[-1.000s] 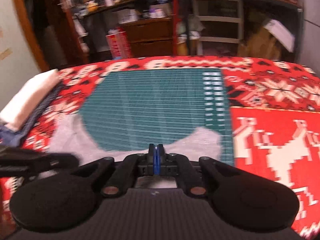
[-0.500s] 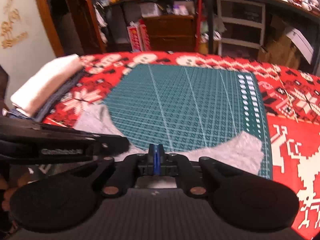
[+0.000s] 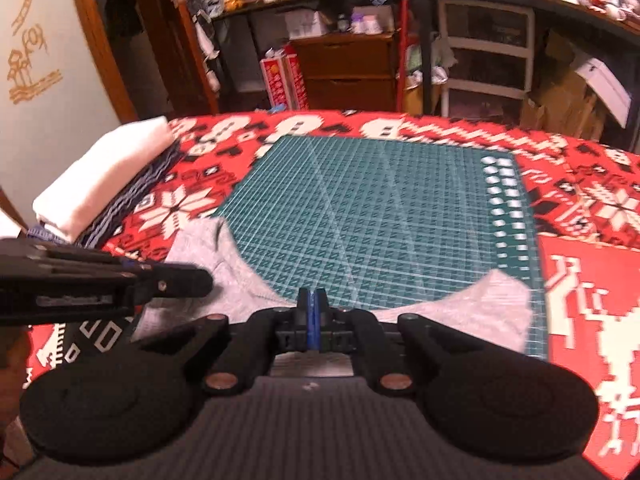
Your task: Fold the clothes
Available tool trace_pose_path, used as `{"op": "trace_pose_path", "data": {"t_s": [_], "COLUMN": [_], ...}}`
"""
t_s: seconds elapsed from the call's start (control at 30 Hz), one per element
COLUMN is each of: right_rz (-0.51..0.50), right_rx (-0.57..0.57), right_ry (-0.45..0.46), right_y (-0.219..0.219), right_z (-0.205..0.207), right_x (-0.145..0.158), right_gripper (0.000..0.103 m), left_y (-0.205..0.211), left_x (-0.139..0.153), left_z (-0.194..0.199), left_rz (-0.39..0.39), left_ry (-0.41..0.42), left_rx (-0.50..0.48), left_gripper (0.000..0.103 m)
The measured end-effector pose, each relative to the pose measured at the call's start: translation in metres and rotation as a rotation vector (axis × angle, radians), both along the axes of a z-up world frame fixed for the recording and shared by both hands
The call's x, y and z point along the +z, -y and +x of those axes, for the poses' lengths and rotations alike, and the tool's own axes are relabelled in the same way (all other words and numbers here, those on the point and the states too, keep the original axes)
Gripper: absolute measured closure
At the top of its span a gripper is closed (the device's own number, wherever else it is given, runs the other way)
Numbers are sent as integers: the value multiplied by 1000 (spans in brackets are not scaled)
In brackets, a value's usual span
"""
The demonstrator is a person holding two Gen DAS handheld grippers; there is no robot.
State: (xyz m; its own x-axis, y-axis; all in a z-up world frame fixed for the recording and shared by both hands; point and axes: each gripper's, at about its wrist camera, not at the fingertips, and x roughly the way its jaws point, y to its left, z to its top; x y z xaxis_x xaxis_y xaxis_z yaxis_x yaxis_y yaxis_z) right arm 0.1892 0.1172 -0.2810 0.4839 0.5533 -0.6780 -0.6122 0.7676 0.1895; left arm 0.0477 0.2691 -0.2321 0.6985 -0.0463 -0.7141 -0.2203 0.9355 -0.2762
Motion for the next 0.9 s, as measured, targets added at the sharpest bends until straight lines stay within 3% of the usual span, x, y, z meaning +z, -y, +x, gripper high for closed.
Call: {"op": "trace_pose_path", "data": {"t_s": [0.3,0.57,0.77,0.9], "right_rz": [-19,-17,-29,-45], "right_rx": [-128,-133,-175,-169], "right_ry": [-10,-27,-12,-29], "right_y": [50,51,64,66], "right_z": [13,31,44,54], "right_x": [1,-7,0,-9], "right_gripper": [102,102,102,103], "left_y": [-5,-11,-15,-21], "left_x": [-12,-12,4,3], "left_z": [19,23,12,16], "left_rz": [25,0,-32,2], "left_ry": [-6,1,46,16], "left_rx": [-9,-2,4,25], "left_gripper": [96,96,96,96]}}
